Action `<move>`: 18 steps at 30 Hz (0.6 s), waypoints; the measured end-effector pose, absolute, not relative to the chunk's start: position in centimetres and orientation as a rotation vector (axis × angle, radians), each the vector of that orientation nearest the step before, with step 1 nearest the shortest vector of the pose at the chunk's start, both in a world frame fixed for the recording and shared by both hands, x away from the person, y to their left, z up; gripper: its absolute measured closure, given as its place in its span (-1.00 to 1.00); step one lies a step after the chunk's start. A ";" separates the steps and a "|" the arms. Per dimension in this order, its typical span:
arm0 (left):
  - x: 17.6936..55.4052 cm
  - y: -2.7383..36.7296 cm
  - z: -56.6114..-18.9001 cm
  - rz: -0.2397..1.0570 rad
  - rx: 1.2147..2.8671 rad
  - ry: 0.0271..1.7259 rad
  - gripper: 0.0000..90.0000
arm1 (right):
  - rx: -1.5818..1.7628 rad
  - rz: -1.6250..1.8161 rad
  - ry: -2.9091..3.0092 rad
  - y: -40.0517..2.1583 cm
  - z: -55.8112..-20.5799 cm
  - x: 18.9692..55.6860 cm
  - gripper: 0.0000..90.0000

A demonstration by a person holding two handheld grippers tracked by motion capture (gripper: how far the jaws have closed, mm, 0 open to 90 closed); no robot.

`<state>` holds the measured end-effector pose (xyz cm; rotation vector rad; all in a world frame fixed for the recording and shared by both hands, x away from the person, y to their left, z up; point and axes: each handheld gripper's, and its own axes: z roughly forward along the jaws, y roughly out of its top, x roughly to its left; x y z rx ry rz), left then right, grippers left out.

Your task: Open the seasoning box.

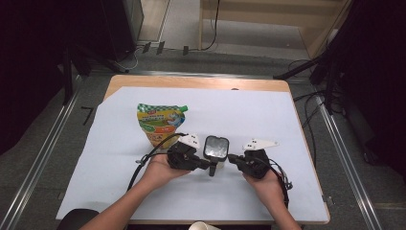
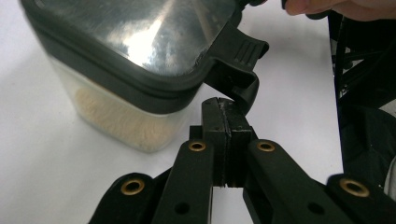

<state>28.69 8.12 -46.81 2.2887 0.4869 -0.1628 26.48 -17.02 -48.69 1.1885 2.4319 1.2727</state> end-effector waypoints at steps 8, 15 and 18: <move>28.2 6.8 -47.2 -0.199 2.281 0.462 1.00 | 1.212 1.278 2.409 -16.5 -49.0 27.1 1.00; 28.3 7.7 -46.6 -0.223 2.268 0.455 1.00 | 1.195 1.299 2.402 -16.6 -48.5 26.7 1.00; 28.3 8.4 -46.2 -0.204 2.297 0.449 0.98 | 1.190 1.298 2.393 -16.7 -48.0 25.9 1.00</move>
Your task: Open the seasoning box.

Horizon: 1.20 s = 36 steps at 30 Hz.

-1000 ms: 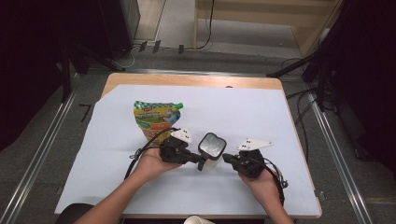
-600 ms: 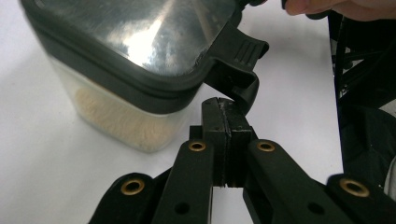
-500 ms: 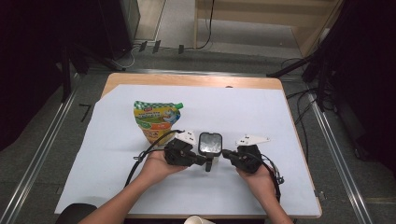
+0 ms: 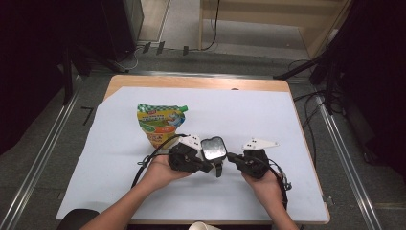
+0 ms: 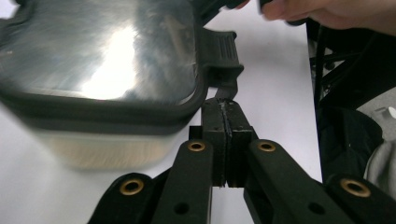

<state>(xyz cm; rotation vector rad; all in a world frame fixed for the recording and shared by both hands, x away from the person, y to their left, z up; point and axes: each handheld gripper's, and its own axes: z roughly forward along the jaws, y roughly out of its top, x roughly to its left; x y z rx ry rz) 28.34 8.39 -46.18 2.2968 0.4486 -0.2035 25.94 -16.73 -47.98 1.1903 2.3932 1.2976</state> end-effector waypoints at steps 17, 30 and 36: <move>28.8 11.0 -45.3 -0.209 2.272 0.449 0.39 | 1.119 1.327 2.444 -15.8 -47.1 21.7 1.00; 29.3 11.5 -45.5 -0.209 2.260 0.470 0.08 | 1.061 1.315 2.506 -13.6 -47.7 21.1 1.00; 29.4 11.7 -45.4 -0.203 2.261 0.470 0.04 | 1.060 1.302 2.521 -12.8 -48.1 21.1 1.00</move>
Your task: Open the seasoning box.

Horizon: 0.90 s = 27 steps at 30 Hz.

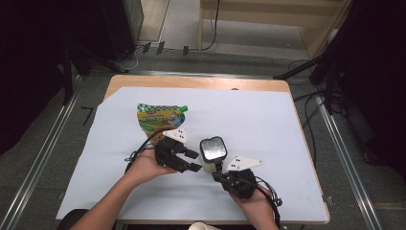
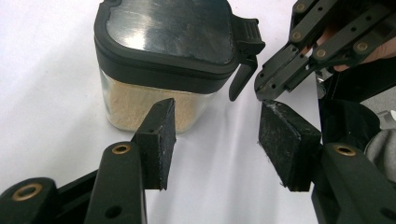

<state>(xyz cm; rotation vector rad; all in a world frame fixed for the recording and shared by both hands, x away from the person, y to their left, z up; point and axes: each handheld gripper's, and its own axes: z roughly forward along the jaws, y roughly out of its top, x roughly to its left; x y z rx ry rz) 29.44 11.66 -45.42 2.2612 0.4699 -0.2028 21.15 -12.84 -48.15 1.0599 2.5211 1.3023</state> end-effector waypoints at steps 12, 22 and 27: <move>29.4 11.6 -45.4 -0.203 2.262 0.470 0.02 | 1.072 1.277 2.537 -13.0 -48.7 21.4 1.00; 29.3 11.5 -45.4 -0.191 2.261 0.464 0.02 | 1.082 1.271 2.528 -13.7 -48.7 21.7 1.00; 29.4 11.5 -45.4 -0.197 2.261 0.470 0.02 | 1.104 1.265 2.511 -14.5 -48.6 22.0 1.00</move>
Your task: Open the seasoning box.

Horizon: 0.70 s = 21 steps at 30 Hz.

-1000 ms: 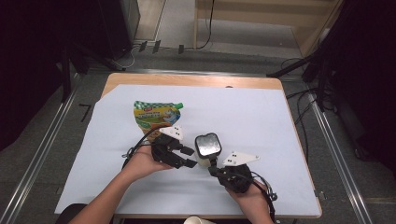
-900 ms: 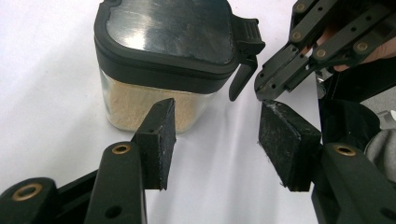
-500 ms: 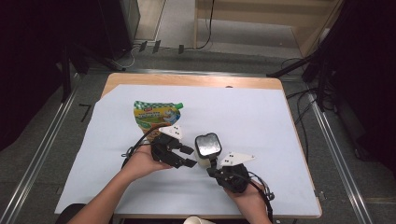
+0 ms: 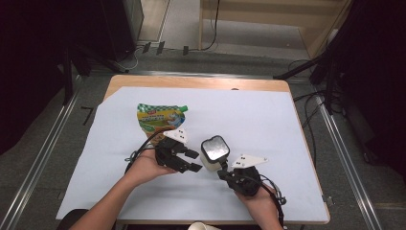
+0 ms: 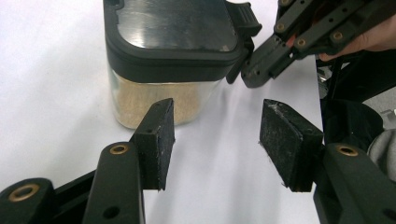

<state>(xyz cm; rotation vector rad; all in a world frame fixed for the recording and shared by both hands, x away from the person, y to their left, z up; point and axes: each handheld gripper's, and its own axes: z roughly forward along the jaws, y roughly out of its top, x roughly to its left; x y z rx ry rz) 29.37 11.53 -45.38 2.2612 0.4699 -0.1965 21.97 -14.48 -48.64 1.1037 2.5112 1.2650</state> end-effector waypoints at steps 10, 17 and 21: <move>29.5 11.5 -45.4 -0.203 2.261 0.481 0.01 | 1.138 1.245 2.501 -15.9 -48.7 22.6 1.00; 29.4 11.2 -45.5 -0.193 2.257 0.489 -0.01 | 1.195 1.237 2.473 -17.4 -48.7 23.5 1.00; 29.6 11.1 -45.5 -0.197 2.252 0.498 0.01 | 1.205 1.232 2.467 -17.9 -48.7 23.9 1.00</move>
